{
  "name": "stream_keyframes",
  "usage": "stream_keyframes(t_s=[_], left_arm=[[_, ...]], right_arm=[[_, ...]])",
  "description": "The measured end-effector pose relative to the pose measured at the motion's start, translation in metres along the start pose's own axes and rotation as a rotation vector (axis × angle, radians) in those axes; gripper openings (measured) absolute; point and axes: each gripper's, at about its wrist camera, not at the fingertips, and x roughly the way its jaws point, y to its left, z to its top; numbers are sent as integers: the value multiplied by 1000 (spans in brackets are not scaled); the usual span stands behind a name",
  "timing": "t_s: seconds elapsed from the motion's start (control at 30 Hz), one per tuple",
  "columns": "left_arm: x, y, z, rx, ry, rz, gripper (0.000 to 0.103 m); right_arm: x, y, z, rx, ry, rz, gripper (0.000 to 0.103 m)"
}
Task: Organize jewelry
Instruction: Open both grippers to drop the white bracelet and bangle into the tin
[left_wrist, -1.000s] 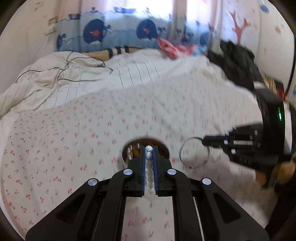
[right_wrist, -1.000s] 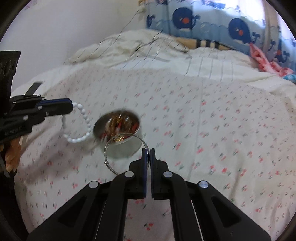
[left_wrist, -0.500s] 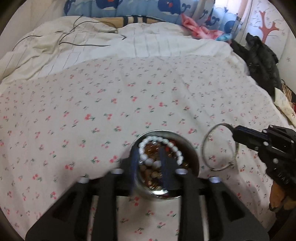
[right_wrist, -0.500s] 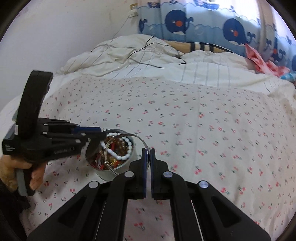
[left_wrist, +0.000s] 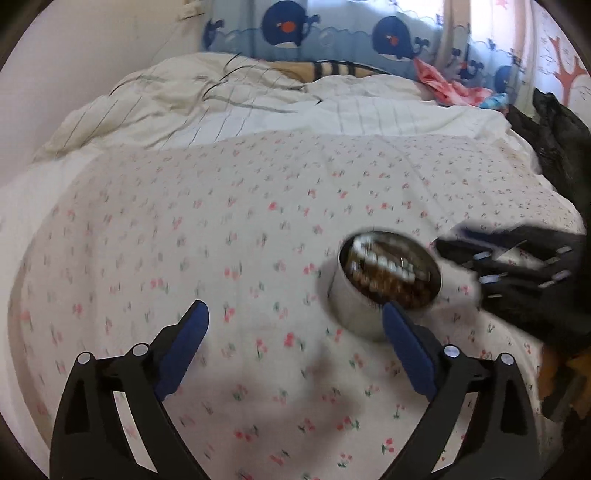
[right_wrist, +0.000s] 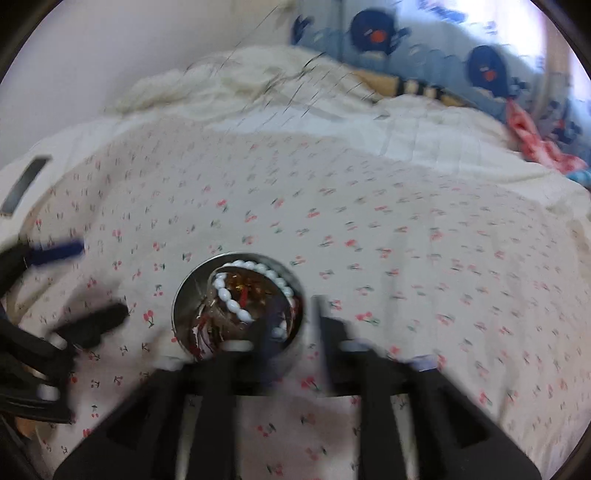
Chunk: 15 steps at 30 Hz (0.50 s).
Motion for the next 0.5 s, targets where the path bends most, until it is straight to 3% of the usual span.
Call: stream_keyframes(t_s=[0.03,0.1,0.2,0.33,0.5], left_arm=[[2,-2,-6,-17,10,3,92],[4,-6,-13,-36,19,-3,92],[4,-14,-16,-53,-5,6,93],[5,-26,-22,-21,-14,40,94],[7,-31,-25,-22,-8,46,94]], right_arm=[[-18,-4,-8,31,-46,-41,68],[-39,-6,-22,57,-76,-66,68],[-57,-1,-52,71,-95,-93,77],[-49,-2,-68,101,-56,-85,77],[-52,-2,-65,101,-79,-112,77]])
